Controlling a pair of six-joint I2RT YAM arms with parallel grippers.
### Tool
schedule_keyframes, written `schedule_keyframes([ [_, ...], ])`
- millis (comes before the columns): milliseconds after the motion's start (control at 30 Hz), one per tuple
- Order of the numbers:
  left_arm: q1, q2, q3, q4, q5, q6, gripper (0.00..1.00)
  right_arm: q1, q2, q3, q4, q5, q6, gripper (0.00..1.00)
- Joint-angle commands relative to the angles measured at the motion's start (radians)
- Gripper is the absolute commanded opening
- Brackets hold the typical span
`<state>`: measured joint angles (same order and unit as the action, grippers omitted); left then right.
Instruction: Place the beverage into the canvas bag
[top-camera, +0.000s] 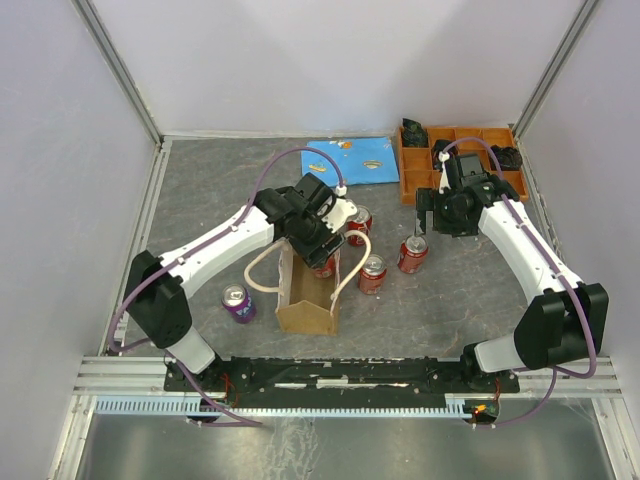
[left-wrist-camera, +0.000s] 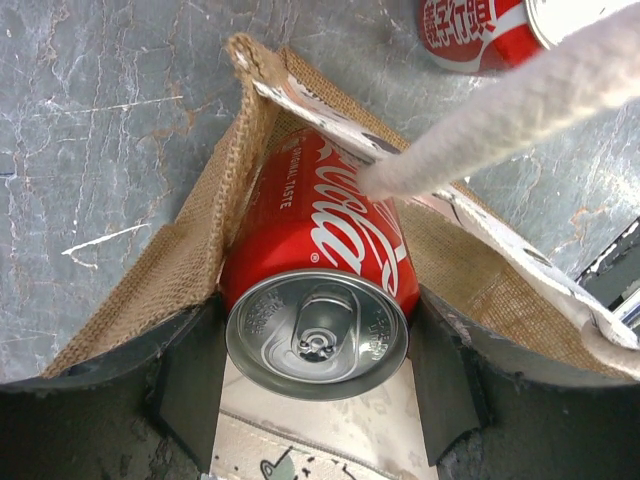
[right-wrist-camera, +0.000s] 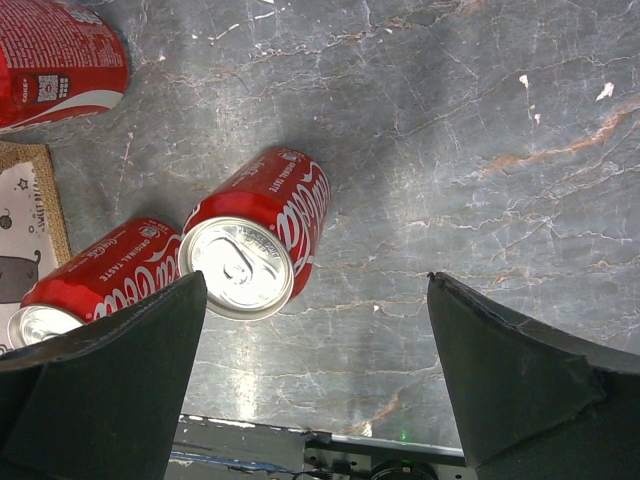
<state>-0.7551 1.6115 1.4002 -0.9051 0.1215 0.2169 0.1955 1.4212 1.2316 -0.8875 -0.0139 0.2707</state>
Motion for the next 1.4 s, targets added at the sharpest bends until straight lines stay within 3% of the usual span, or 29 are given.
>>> schedule_keyframes([
  [0, -0.009, 0.001, 0.019, 0.108, 0.003, -0.04, 0.03, 0.004, -0.029, 0.024, -0.005, 0.024, -0.016, 0.99],
  [667, -0.016, 0.035, -0.063, 0.229, -0.105, -0.081, 0.03, 0.003, -0.046, 0.01, -0.022, 0.032, -0.019, 0.99],
  [1367, -0.018, 0.073, -0.045, 0.293, -0.027, -0.172, 0.03, 0.003, -0.038, -0.002, -0.015, 0.032, -0.019, 0.99],
])
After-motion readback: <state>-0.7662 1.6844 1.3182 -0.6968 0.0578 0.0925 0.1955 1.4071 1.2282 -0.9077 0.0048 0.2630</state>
